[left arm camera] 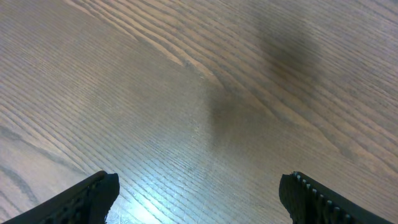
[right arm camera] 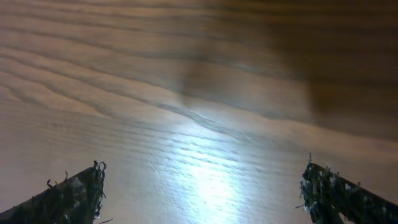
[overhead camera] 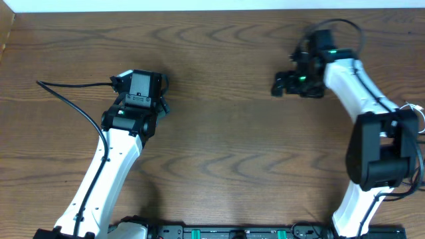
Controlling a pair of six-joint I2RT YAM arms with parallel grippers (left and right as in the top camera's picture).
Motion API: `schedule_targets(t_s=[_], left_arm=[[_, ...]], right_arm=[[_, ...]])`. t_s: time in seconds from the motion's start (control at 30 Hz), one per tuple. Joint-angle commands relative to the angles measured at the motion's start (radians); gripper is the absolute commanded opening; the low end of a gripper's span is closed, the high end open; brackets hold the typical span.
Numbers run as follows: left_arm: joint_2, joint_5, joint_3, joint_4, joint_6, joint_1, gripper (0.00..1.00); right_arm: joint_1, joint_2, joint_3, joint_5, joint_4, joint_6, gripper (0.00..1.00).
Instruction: Untangle cables
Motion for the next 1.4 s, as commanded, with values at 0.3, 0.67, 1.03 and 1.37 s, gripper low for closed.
schedule_targets(t_s=[0.3, 0.67, 1.03, 1.37], left_arm=[[0.000, -0.003, -0.010, -0.003, -0.004, 0.004, 0.87], [0.000, -0.003, -0.010, -0.003, -0.004, 0.004, 0.87], [0.000, -0.003, -0.010, -0.003, -0.005, 0.004, 0.87], [-0.001, -0.003, -0.010, -0.003, -0.004, 0.004, 0.87]], right_arm=[[0.211, -0.040, 0.013, 0.166, 0.064, -0.015, 0.99], [0.257, -0.040, 0.013, 0.155, 0.112, -0.011, 0.99], [0.257, -0.040, 0.013, 0.156, 0.112, -0.011, 0.99], [0.257, -0.040, 0.013, 0.156, 0.112, -0.011, 0.99]])
